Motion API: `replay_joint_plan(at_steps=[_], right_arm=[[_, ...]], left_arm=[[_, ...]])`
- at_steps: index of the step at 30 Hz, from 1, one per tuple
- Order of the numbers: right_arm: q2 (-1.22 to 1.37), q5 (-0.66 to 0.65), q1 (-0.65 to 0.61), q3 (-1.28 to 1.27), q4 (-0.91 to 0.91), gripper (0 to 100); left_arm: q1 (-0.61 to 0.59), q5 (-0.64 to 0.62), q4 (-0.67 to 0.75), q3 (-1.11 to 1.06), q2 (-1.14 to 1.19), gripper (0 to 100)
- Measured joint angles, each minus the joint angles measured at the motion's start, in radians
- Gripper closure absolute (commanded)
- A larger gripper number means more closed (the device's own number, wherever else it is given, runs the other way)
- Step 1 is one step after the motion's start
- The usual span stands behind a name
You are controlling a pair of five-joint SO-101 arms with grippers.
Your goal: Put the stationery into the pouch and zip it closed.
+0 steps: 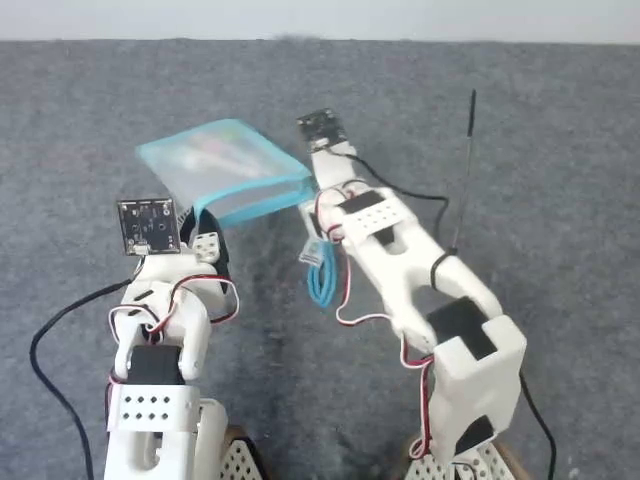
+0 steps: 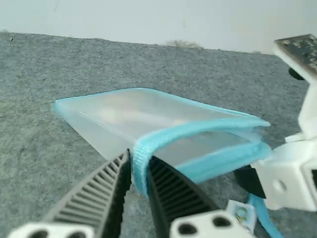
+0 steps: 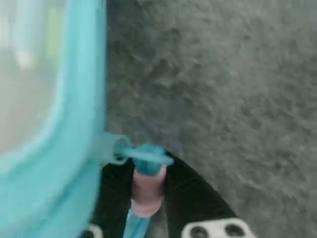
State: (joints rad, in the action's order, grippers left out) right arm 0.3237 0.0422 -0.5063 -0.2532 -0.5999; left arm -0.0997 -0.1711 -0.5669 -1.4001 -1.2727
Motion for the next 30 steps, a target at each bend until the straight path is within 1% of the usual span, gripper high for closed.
replay_joint_plan(at_steps=[5,8,10,14,20,25,30], right_arm=[[-0.129,0.0,0.038,0.0,-0.233,99.3],[-0.252,-0.029,0.058,-0.012,-0.338,99.3],[-0.353,-0.051,0.064,-0.068,-0.354,99.3],[-0.595,-0.086,0.063,-0.256,-0.353,99.3],[-0.971,-0.153,0.006,-0.488,-0.351,99.3],[-1.2,-0.221,-0.014,-0.557,-0.364,99.3],[-1.29,-0.245,-0.012,-0.557,-0.4,99.3]], left_arm=[[0.0,0.0,0.0,0.0,0.0,99],[0.0,0.0,0.0,-0.006,-0.002,99],[0.0,0.0,0.0,-0.015,-0.002,99],[0.005,0.0,0.0,-0.015,-0.002,98],[0.008,0.0,0.0,-0.015,-0.002,98],[0.009,0.0,0.0,-0.015,-0.002,98],[0.046,0.017,0.0,-0.017,-0.002,98]])
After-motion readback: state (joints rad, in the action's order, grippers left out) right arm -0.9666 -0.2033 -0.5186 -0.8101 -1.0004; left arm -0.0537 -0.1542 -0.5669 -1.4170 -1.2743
